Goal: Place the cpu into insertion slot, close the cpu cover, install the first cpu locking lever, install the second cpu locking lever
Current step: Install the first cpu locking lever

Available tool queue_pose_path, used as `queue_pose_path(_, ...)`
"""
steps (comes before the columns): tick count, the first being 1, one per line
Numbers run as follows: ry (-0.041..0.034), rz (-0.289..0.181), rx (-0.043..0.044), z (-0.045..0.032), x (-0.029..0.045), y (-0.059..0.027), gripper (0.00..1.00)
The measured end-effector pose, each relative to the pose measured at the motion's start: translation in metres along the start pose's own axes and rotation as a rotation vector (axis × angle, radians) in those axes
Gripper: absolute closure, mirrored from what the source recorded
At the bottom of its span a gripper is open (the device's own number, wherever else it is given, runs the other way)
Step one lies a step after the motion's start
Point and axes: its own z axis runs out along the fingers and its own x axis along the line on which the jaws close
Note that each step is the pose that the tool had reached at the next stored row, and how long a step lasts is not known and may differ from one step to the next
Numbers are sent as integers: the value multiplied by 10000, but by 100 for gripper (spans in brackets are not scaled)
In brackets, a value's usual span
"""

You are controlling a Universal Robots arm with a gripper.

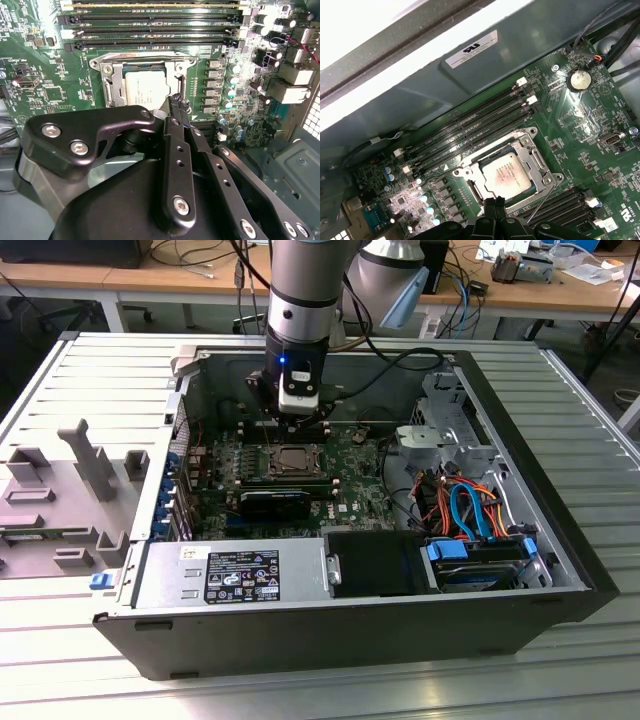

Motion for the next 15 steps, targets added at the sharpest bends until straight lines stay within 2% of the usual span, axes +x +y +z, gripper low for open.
queue_pose_path(9, -4, -108, 10, 0, 0, 0, 89)
queue_pose_path(15, -18, -458, 43, 0, 0, 0, 89)
